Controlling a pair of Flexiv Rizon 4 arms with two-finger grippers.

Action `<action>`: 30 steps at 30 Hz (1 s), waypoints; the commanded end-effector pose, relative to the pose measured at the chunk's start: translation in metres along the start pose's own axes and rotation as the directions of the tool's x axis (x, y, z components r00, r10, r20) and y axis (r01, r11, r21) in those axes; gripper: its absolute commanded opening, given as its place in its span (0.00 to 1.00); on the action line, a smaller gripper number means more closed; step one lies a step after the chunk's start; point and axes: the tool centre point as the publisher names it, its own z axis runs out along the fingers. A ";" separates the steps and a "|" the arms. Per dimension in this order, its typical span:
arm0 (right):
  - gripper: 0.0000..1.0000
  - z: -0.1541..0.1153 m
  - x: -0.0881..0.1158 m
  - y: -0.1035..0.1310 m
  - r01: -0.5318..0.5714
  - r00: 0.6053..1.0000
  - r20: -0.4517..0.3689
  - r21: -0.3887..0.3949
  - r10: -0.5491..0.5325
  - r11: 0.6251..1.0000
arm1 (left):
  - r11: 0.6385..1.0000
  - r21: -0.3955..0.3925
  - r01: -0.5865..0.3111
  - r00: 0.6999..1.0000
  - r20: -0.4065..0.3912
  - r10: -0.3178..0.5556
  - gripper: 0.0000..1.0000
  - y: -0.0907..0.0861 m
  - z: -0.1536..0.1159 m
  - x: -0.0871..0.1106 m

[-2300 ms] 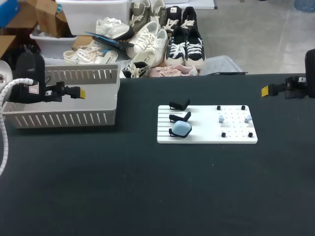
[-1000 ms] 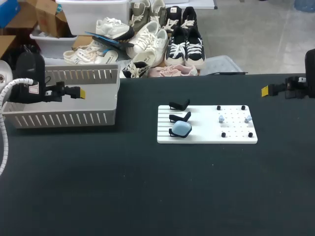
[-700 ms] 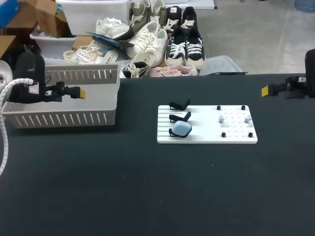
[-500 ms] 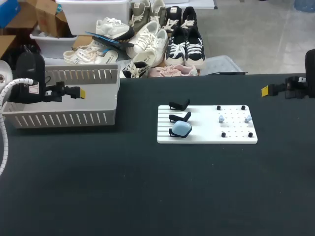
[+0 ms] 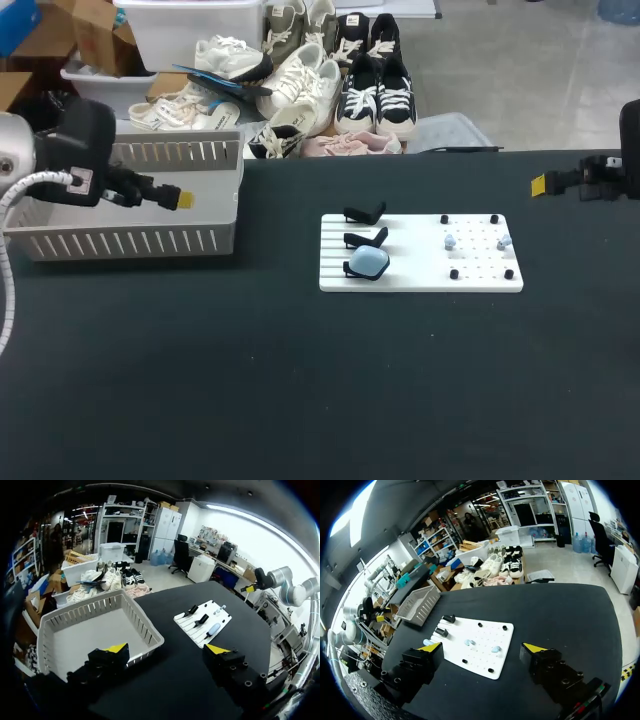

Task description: Pick up each earbud case from the left stands, insert the matching earbuds, close the lid, and place the case in the box.

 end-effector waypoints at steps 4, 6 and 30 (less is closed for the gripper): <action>1.00 0.000 0.000 0.000 0.000 1.000 0.000 0.000 0.000 1.000 | 0.957 0.223 -0.186 0.982 0.052 0.179 1.00 -0.015 0.008 0.005; 1.00 0.000 0.000 0.000 0.000 1.000 0.000 0.000 0.000 1.000 | 0.945 0.249 -0.214 0.977 0.061 0.206 1.00 -0.019 0.011 0.006; 1.00 0.000 0.000 0.000 0.000 1.000 0.000 0.000 0.000 1.000 | 0.749 0.408 -0.521 0.852 0.191 0.488 1.00 -0.066 0.052 0.005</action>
